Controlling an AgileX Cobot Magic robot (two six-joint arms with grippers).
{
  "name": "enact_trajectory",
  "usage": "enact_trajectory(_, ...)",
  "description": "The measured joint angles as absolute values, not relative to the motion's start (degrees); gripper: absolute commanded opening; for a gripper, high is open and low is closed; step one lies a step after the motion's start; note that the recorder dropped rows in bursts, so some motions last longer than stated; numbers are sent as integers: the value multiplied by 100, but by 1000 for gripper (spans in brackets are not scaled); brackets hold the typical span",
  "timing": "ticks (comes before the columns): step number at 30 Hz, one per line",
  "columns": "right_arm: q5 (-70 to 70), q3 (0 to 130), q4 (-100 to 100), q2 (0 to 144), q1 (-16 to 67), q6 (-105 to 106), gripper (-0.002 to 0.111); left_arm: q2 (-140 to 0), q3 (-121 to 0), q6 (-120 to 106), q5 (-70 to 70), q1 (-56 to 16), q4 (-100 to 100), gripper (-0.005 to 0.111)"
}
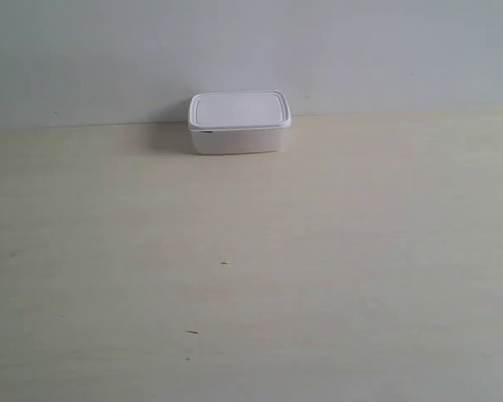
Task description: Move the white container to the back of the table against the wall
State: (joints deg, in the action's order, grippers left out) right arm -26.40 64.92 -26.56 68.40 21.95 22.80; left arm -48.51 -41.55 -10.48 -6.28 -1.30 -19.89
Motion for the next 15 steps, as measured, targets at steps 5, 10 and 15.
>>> enact_trajectory(5, -2439, 4362, -2645, 4750, 2195, 1773, 0, -2432, -3491, -1048, -1782, -130, -1989, 0)
enact_trajectory(10, -1574, 2826, -2385, 3027, 2195, 1374, 0, -1646, -3383, -1059, -2428, -130, -1989, 0)
enact_trajectory(15, 117, 2238, -2321, 3116, 2195, 1351, 0, -1820, -3194, -1233, -1220, -130, -1989, 0)
